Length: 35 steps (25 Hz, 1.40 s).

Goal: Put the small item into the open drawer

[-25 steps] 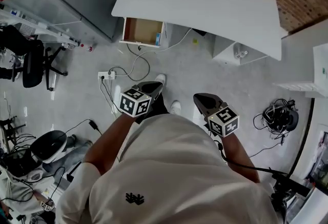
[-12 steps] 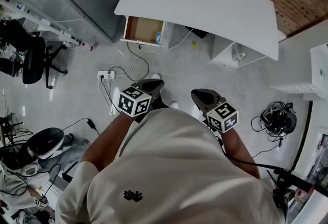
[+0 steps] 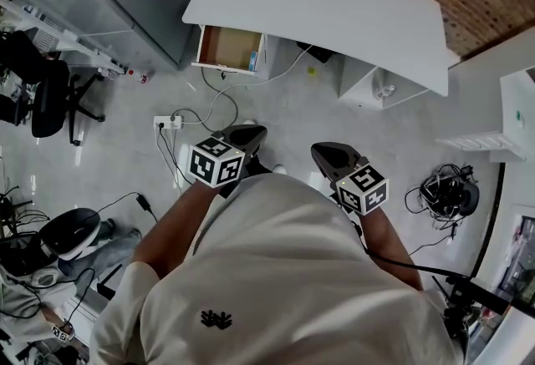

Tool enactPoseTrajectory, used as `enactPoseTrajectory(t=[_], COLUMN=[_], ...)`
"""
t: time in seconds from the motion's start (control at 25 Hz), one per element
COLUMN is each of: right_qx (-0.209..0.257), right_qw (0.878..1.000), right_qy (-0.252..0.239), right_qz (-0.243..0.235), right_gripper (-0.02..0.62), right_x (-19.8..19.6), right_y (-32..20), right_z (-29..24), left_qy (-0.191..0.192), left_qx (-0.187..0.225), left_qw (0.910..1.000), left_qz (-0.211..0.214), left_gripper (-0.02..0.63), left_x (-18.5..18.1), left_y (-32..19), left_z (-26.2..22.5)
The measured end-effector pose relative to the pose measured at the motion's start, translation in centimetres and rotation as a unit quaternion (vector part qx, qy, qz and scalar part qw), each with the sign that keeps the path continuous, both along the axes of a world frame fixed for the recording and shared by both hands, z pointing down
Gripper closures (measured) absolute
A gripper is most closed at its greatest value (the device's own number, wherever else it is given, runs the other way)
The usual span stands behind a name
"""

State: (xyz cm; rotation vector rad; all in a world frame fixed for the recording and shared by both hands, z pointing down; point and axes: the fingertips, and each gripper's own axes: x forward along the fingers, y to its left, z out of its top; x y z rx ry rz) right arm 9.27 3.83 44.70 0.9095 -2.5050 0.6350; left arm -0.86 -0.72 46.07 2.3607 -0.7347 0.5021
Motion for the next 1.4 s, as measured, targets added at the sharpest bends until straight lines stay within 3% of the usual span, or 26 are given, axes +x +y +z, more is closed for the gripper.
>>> enactPoseTrajectory(t=[1.4], right_qx=[0.002], right_qw=[1.000], right_qy=[0.001], right_qz=[-0.019], right_gripper=[0.566], right_x=[-0.8], right_y=[0.8], right_z=[0.1], left_qy=[-0.002], left_qx=[-0.015], left_qw=[0.9999], left_qz=[-0.007], left_gripper=[0.581], left_x=[-0.4], left_y=[1.1], left_z=[0.6])
